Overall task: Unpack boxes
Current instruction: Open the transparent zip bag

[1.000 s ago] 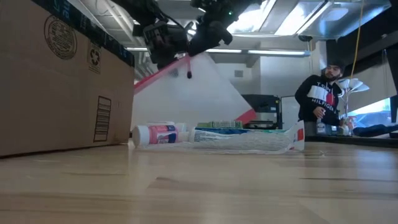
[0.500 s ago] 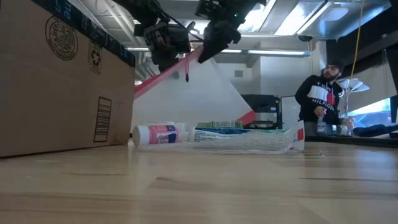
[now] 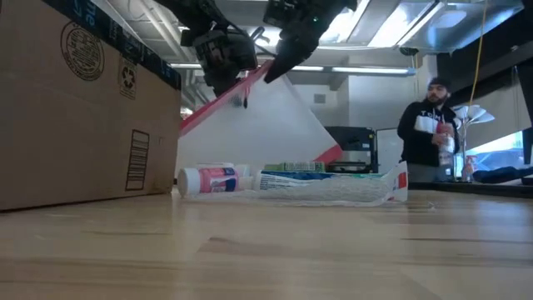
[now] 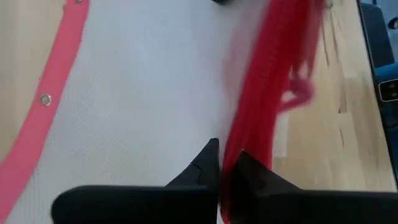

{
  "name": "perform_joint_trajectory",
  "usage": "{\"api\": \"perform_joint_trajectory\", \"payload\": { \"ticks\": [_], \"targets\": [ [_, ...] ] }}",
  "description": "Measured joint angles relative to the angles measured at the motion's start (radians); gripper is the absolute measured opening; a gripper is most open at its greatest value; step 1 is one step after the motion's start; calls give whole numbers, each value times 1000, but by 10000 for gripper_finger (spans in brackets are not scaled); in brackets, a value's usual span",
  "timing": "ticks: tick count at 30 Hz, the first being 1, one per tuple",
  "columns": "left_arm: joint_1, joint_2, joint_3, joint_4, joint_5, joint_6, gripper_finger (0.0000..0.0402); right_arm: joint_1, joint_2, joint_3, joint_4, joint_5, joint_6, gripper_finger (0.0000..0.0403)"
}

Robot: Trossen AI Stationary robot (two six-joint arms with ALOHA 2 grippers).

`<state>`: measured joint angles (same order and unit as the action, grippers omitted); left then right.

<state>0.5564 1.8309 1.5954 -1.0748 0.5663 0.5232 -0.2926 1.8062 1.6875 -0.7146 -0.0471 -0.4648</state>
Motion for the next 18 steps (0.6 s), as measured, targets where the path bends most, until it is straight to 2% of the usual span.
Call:
{"api": "perform_joint_trajectory", "payload": {
  "ticks": [9, 14, 18],
  "targets": [
    [0, 0, 0, 103, -81, -52, 43, -23, -64, 0, 0, -9, 70, 1],
    [0, 0, 0, 152, -178, -69, 46, -23, -98, 0, -24, 0, 72, 0],
    [9, 0, 0, 149, -207, -45, 41, -23, -129, 0, -76, 17, 74, 0]
  ]
}}
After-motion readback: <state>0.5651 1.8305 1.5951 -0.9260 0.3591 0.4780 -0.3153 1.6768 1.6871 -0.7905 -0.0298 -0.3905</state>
